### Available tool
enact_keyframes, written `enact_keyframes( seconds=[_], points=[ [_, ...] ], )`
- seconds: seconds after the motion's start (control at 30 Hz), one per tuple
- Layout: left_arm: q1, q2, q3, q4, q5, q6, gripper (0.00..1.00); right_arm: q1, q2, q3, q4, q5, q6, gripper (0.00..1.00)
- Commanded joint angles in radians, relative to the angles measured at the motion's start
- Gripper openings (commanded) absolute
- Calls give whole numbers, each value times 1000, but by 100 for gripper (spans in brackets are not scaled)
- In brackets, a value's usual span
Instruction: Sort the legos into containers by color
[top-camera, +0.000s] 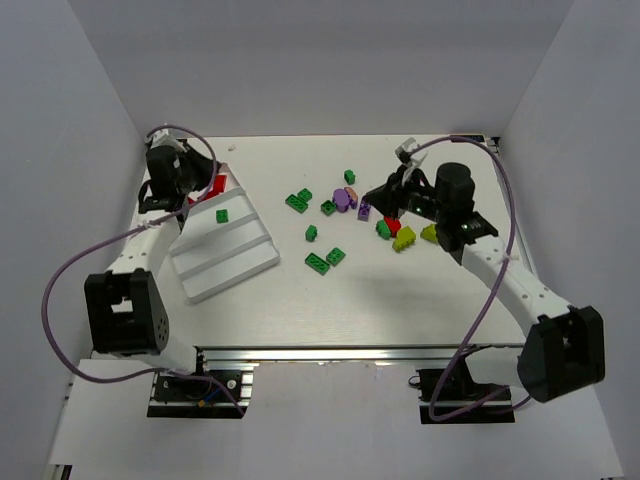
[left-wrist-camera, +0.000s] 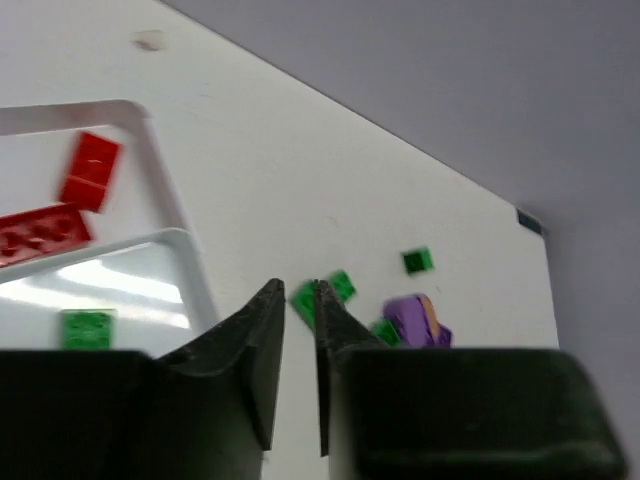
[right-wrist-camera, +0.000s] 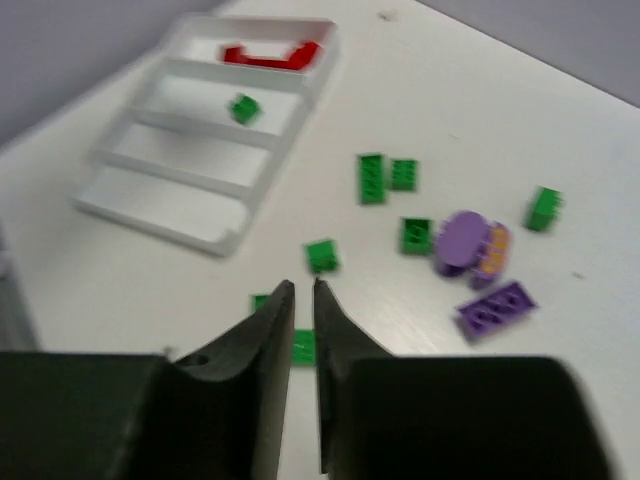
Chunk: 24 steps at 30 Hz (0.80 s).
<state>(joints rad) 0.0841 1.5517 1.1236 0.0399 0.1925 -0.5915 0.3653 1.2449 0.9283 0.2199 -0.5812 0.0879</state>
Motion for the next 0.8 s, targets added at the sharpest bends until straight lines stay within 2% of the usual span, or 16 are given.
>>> enact_keyframes(
  seconds=[0.0,0.07,0.13,0.17,0.23,0.27,0.3,0.47,0.6,0.77],
  points=[
    [-114,-114,-50,66,96,-60,30,-5,88,128,-210,241,-169,23],
    [-145,-175,-74,74,116,-79,37,-3,186,191,-320,332,-221,42],
    [-179,-235,-117,92,143,-90,42,-3,293,277,-373,483,-252,52],
    [-194,-254,-131,98,151,-82,49,-3,329,302,-423,513,-302,60],
    [-201,-289,-162,91,156,-58,53,-3,436,386,-499,544,-371,68],
    [-199,-320,-166,84,156,-30,54,-3,468,418,-581,546,-401,76],
    [-201,-334,-166,63,150,-16,56,-3,500,449,-612,557,-452,80],
    [-201,-406,-194,81,150,1,58,-8,596,461,-585,649,-455,89],
    [-201,-410,-191,74,150,10,59,-32,680,532,-681,603,-331,89],
    [-201,-409,-191,77,154,12,59,-91,714,564,-715,517,-160,88]
  ],
)
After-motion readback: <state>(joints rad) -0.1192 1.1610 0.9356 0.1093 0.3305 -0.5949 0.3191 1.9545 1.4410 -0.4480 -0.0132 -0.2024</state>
